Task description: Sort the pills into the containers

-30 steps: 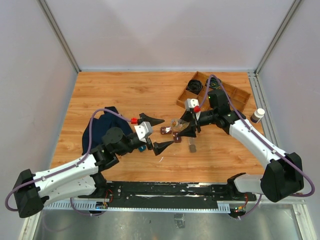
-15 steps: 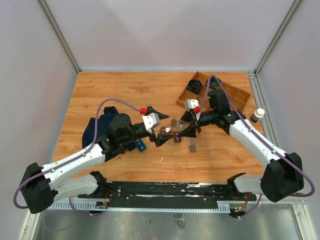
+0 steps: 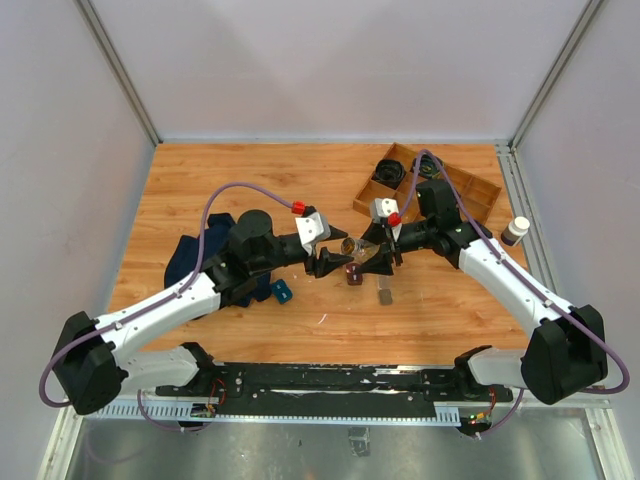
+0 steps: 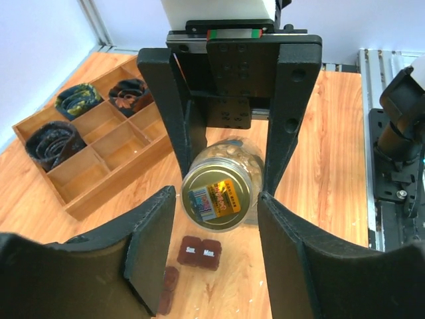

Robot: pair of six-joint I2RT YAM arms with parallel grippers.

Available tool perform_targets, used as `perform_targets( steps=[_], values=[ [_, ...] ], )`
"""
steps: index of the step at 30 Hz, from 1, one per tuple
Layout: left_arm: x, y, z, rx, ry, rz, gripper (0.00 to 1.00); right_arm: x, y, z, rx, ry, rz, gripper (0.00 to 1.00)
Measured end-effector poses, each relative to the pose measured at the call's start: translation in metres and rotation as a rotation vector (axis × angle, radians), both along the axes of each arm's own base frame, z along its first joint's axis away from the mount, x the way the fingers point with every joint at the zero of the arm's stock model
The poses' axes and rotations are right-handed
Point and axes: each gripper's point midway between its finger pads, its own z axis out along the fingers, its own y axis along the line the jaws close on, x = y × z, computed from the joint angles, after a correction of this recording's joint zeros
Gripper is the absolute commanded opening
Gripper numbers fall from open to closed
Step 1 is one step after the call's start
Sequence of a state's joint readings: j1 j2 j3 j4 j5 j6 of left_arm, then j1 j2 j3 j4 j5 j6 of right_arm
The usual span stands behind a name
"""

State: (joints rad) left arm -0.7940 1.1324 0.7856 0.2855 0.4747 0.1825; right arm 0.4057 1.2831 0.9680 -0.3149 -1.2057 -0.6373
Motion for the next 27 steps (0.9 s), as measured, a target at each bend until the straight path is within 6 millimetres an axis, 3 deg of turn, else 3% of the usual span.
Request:
perform_targets(
  steps=[6, 12, 17, 27],
  values=[
    [-0.004, -0.004, -0.003, 0.007, 0.022, -0.034, 0.48, 0.0, -0.001, 0.0, 0.001, 0.003, 0.0, 0.01],
    [-0.004, -0.006, -0.002, 0.001, 0.056, -0.044, 0.31, -0.001, -0.001, 0.0, 0.002, 0.007, 0.002, 0.01],
    [-0.003, -0.009, -0.004, 0.0, 0.119, -0.041, 0.01, -0.002, -0.003, -0.002, -0.005, 0.027, -0.003, 0.01],
    [0.002, -0.007, -0.005, -0.084, 0.418, 0.114, 0.0, -0.002, -0.006, -0.004, -0.017, 0.05, -0.016, 0.01]
  ],
)
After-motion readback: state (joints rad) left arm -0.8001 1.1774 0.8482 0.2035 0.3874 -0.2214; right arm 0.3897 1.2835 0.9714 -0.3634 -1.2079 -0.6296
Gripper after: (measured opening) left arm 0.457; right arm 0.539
